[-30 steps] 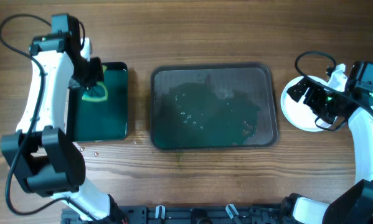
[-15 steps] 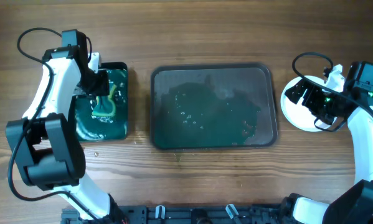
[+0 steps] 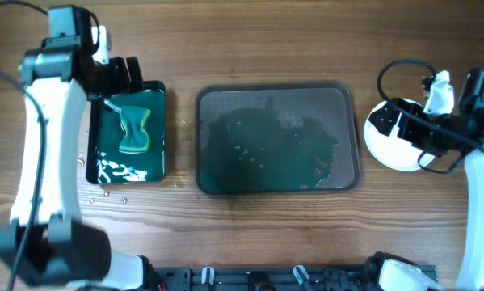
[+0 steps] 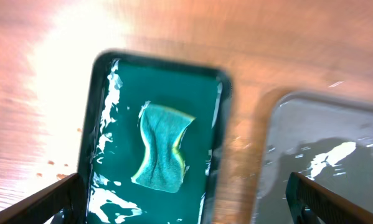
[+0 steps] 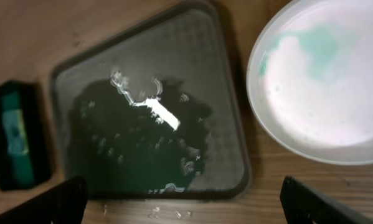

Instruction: Clean dirty plates on tray and stack at the side

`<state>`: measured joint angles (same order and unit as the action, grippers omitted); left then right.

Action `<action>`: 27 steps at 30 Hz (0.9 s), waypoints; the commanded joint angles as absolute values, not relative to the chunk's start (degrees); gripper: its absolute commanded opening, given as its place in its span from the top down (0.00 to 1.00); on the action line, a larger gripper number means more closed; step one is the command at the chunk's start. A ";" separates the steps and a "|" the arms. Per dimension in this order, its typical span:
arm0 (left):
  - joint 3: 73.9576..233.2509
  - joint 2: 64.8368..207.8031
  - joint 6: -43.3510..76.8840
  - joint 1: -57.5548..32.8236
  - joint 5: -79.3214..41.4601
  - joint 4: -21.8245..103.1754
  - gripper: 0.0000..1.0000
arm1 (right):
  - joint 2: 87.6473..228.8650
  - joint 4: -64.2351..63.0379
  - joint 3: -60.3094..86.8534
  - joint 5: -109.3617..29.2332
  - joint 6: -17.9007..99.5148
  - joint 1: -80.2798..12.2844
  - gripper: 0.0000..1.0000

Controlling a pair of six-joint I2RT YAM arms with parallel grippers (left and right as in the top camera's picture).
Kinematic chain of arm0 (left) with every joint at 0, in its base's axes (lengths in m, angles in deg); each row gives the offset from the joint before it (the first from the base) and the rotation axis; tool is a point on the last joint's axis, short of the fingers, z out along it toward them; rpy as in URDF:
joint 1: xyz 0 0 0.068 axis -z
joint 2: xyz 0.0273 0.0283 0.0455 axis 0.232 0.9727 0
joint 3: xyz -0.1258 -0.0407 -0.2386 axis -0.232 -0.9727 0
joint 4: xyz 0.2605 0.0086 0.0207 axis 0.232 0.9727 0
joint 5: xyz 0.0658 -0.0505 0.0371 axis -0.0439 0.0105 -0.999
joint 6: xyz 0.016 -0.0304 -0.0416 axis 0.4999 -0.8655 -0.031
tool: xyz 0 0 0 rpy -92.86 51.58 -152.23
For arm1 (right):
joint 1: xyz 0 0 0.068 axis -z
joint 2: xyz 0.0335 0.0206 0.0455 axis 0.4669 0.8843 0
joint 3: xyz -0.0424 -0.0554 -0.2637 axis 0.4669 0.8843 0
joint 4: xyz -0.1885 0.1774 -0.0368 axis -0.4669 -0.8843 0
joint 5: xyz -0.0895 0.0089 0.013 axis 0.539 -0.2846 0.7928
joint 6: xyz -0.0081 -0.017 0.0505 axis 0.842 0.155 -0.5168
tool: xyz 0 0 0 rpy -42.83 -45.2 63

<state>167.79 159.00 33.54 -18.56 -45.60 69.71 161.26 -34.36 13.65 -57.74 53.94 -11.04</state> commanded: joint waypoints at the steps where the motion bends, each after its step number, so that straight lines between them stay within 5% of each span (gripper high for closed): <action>1: 168.51 155.76 31.51 -18.39 -44.85 69.97 0.00 | 154.11 -38.75 6.09 -56.10 57.11 -12.52 0.00; 21: 168.51 155.87 31.51 -18.41 -44.85 69.95 0.00 | 130.79 -46.42 2.33 -55.55 47.28 -12.61 0.00; 27: 168.51 155.87 31.51 -18.39 -44.85 69.97 0.00 | 126.14 -29.64 13.28 -55.81 55.41 -15.45 0.01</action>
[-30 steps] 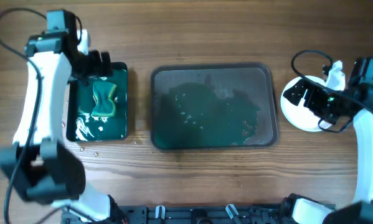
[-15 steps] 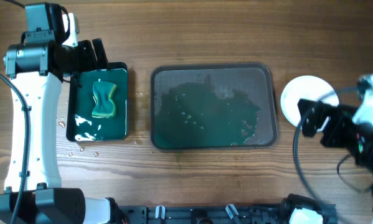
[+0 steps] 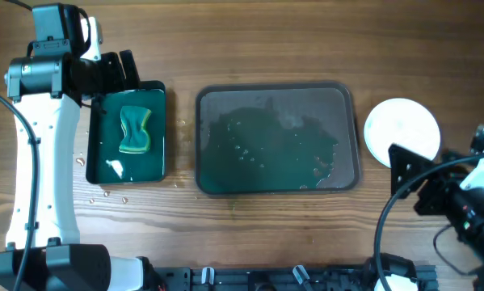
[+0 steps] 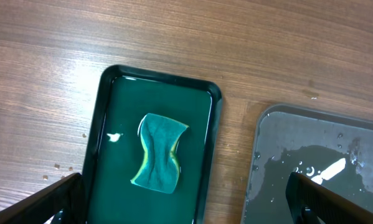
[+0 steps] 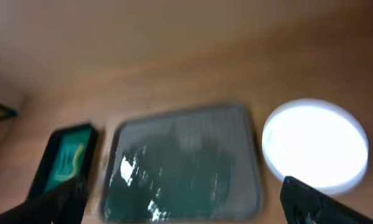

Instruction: Clean dirty plates on tray and stack at the side

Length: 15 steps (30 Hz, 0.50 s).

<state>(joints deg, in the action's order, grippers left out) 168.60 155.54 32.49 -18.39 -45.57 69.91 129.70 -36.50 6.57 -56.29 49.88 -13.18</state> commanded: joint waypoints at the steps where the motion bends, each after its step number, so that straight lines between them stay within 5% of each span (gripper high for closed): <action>1: 168.51 155.87 31.51 -18.41 -44.85 69.97 0.00 | 124.39 -25.79 16.65 -55.81 56.85 -16.61 0.00; 8: 168.51 155.87 31.51 -18.39 -44.85 69.97 0.00 | 106.23 11.94 53.83 -51.92 57.20 -24.83 0.00; 15: 168.51 155.87 31.53 -18.41 -44.85 69.97 0.00 | 95.80 30.19 75.42 -45.67 51.39 -29.99 0.00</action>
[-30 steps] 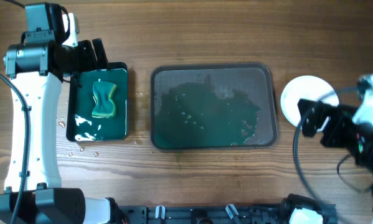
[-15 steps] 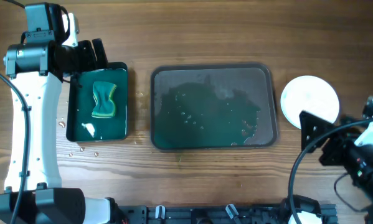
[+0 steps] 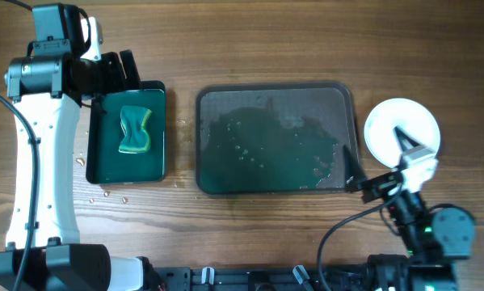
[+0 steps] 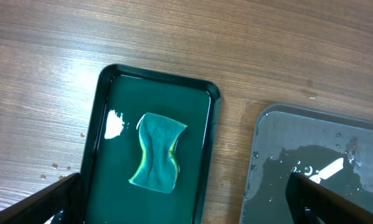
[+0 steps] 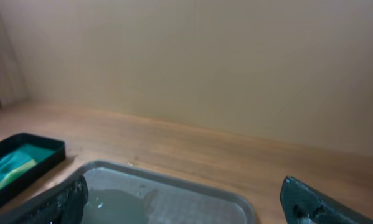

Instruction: Clean dirty plates on tray and stack at the side

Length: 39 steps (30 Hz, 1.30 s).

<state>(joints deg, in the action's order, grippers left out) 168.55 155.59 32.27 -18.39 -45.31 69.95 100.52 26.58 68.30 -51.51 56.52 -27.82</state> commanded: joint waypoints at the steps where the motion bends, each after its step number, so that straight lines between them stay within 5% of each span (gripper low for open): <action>1: 168.51 155.87 31.51 -18.41 -44.85 69.95 0.00 | 94.40 31.26 77.74 -43.97 49.40 -30.51 0.00; 8: 168.51 155.87 31.51 -18.41 -44.85 69.97 0.00 | 87.65 32.88 86.88 -42.00 46.91 -31.65 0.00; 39: 168.51 154.54 31.53 -18.26 -44.90 70.28 0.00 | 88.28 33.12 86.85 -43.57 52.61 -31.65 0.00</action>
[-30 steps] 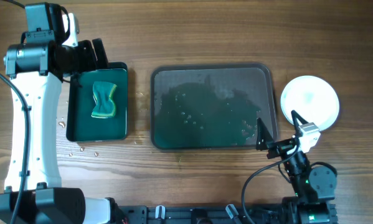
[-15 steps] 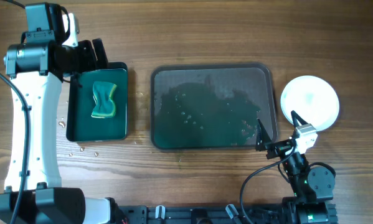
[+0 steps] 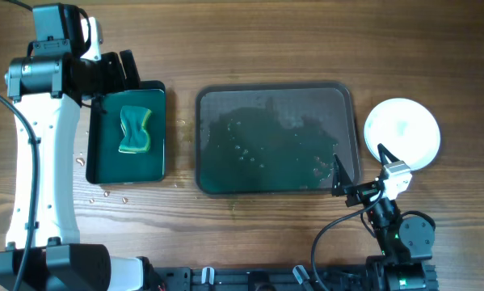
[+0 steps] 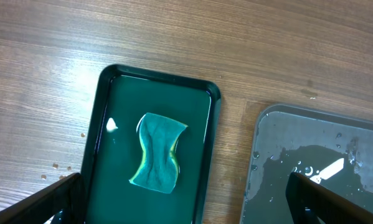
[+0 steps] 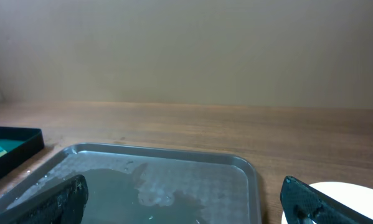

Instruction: Clean dirty plates on tray and stack at the side

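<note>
The grey tray (image 3: 306,101) lies mid-table holding a pool of greenish water and no plate. A white plate (image 3: 401,133) rests on the wood to its right, its rim also showing in the right wrist view (image 5: 354,193). My right gripper (image 3: 360,166) is open and empty, low near the tray's front right corner, facing across the tray (image 5: 161,177). At the far left my left gripper (image 3: 116,73) hangs open and empty over the small green tray (image 4: 118,124), where the green sponge (image 4: 156,152) lies.
Water drops dot the wood beside the small green tray (image 3: 112,166). The right arm's base and cables sit at the table's front edge (image 3: 399,242). A plain wall stands behind the table (image 5: 186,50).
My right gripper has shifted a little left and nearer the front edge, now level and facing across the grey tray. The left arm, sponge and plate have not moved.
First my right gripper was open over the white plate at the right while the left hung over the sponge tray. Then the right arm stood back at the lower right, the plate left alone on the wood. Later it was folded low by the front edge, where it stays.
</note>
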`<state>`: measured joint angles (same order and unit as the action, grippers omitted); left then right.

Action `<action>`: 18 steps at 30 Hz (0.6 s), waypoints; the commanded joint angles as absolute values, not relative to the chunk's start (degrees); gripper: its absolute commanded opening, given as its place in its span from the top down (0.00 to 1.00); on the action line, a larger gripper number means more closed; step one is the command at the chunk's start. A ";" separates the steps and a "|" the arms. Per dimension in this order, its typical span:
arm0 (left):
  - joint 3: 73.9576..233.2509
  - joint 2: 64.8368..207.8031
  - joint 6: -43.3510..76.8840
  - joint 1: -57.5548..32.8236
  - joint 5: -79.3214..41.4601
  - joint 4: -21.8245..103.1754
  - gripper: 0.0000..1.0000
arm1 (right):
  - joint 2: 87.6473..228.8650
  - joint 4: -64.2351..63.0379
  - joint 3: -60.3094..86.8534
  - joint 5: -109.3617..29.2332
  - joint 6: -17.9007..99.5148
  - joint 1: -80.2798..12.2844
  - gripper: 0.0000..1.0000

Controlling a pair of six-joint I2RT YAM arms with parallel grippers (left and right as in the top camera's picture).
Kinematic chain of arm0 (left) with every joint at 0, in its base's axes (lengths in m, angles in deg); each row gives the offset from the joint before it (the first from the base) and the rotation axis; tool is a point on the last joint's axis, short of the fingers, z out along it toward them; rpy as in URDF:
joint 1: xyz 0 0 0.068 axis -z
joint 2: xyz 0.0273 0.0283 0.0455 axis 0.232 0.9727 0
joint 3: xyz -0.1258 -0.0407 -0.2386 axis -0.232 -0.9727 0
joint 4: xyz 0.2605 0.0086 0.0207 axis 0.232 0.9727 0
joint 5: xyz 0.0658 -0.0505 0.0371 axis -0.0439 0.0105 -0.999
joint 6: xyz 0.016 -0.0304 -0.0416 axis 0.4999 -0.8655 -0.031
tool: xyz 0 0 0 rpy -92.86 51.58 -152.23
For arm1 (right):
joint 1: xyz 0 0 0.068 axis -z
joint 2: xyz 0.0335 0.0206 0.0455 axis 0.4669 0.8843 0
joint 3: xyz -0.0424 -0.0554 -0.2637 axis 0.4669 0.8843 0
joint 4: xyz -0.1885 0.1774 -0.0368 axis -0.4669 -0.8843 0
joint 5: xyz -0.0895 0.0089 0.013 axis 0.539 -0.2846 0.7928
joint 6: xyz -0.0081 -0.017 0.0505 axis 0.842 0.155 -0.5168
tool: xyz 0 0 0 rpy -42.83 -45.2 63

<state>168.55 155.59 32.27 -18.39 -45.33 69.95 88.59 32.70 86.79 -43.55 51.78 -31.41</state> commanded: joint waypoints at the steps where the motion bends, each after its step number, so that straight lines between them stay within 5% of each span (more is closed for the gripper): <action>1: 168.51 153.51 31.53 -18.10 -44.87 70.48 0.00 | 88.28 33.12 86.85 -43.57 52.61 -31.65 0.00; 9: 166.50 137.10 31.92 -15.39 -47.28 71.33 0.00 | 88.28 33.12 86.85 -43.59 52.63 -31.65 0.00; 18: 140.60 108.14 31.97 -15.44 -47.69 52.23 0.00 | 88.28 33.12 86.85 -43.57 52.61 -31.65 0.00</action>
